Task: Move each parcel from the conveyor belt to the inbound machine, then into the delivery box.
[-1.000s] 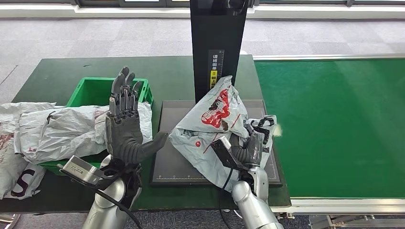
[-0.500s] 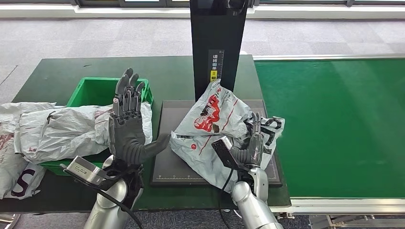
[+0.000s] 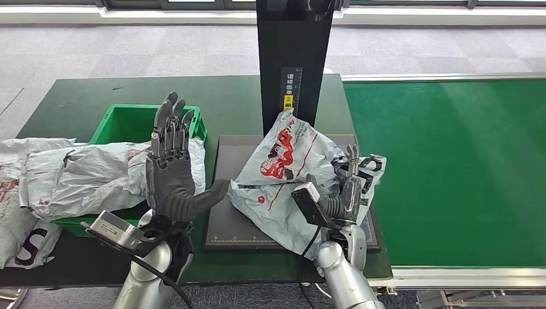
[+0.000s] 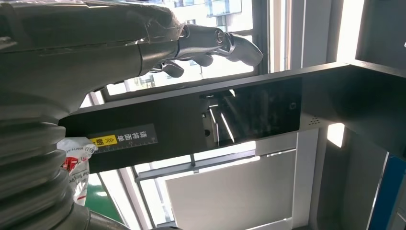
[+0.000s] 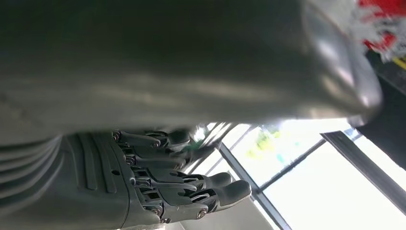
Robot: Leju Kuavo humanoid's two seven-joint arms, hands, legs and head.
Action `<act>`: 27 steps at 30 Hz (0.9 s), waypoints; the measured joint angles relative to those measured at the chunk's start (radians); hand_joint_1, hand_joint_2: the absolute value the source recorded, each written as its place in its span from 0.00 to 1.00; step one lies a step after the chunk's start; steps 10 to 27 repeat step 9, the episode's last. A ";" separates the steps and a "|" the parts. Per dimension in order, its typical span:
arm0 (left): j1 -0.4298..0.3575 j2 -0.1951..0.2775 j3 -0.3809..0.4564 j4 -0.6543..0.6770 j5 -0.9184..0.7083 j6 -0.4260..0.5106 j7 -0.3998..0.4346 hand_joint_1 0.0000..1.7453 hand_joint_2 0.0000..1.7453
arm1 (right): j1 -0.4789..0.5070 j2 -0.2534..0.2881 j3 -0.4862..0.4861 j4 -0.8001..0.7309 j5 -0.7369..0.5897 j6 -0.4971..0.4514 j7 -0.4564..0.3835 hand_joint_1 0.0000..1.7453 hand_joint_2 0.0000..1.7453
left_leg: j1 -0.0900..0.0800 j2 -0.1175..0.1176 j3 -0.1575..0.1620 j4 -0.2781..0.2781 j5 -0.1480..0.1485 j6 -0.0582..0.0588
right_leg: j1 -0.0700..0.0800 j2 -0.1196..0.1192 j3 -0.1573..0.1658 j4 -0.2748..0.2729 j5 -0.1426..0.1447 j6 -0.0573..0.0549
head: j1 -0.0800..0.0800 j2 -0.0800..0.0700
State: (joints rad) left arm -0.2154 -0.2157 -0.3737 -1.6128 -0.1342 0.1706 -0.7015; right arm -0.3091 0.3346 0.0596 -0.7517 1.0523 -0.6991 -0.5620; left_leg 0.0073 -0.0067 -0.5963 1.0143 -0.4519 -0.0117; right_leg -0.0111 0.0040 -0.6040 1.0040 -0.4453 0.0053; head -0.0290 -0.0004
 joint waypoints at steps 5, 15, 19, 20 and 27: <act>0.000 0.001 0.000 0.012 -0.016 0.018 0.000 0.00 1.00 | 0.023 -0.003 -0.018 -0.142 -0.006 -0.002 -0.032 0.00 0.00 | 0.000 0.001 0.000 0.000 0.000 0.000 | 0.000 0.001 0.000 0.000 0.000 0.000 | 0.000 0.000; 0.000 0.001 0.000 0.020 -0.016 0.020 0.000 0.00 1.00 | 0.033 -0.005 -0.025 -0.209 -0.011 -0.002 -0.038 0.00 0.00 | 0.000 0.001 0.000 0.000 0.000 0.000 | 0.000 0.001 0.000 0.000 0.000 0.000 | 0.000 0.000; 0.000 0.001 0.000 0.020 -0.016 0.020 0.000 0.00 1.00 | 0.033 -0.005 -0.025 -0.209 -0.011 -0.002 -0.038 0.00 0.00 | 0.000 0.001 0.000 0.000 0.000 0.000 | 0.000 0.001 0.000 0.000 0.000 0.000 | 0.000 0.000; 0.000 0.001 0.000 0.020 -0.016 0.020 0.000 0.00 1.00 | 0.033 -0.005 -0.025 -0.209 -0.011 -0.002 -0.038 0.00 0.00 | 0.000 0.001 0.000 0.000 0.000 0.000 | 0.000 0.001 0.000 0.000 0.000 0.000 | 0.000 0.000; 0.000 0.001 0.000 0.020 -0.016 0.020 0.000 0.00 1.00 | 0.033 -0.005 -0.025 -0.209 -0.011 -0.002 -0.038 0.00 0.00 | 0.000 0.001 0.000 0.000 0.000 0.000 | 0.000 0.001 0.000 0.000 0.000 0.000 | 0.000 0.000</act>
